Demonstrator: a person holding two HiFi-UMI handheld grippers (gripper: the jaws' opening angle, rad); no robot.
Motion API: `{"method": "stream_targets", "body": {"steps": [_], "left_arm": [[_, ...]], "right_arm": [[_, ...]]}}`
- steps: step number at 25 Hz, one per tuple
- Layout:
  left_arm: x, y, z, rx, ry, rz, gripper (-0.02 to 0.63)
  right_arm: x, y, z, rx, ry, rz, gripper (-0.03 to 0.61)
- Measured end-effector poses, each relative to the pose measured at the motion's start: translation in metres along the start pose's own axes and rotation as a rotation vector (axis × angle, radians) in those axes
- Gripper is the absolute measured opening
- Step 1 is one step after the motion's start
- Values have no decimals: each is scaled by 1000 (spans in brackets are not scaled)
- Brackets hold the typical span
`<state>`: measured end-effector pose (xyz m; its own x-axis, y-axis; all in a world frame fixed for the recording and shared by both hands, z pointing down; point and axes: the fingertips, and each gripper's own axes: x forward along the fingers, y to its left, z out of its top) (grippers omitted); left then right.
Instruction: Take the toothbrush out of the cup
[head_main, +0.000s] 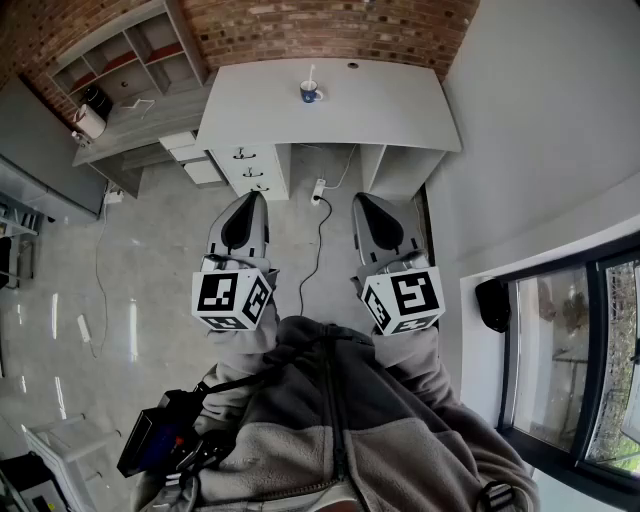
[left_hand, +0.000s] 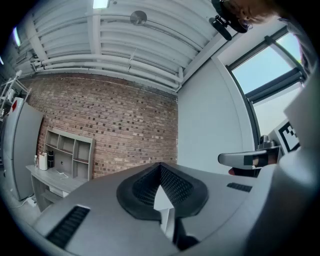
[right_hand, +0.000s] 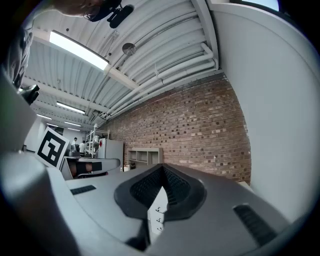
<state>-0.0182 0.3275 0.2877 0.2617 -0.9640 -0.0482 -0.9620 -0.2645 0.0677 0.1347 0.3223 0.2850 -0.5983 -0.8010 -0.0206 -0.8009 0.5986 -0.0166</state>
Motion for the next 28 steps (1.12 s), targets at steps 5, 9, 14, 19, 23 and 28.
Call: {"method": "stream_targets", "body": {"steps": [5,9,14,19,23,28], "left_arm": [[5,2,2,-4,-5,0,5],[6,2,5,-7,-11,5,5],[9,-5,9,-27,-39,-18,5],[17,-12,14,-30,-35,-47,5],[23,-21,15,-33,-26,-73,5],[48,-28,-7,-26,-27,-71,5]], "right_arm": [[8,-1,1,-3,2,21,0],[11,1,2,11,7,49,0],[9,-1,4,5,0,62,0],[8,-2,8,14,-2,79,1],[6,-7,12,22,-8,81,2],[14,-34,-8,36,-35,85,0]]}}
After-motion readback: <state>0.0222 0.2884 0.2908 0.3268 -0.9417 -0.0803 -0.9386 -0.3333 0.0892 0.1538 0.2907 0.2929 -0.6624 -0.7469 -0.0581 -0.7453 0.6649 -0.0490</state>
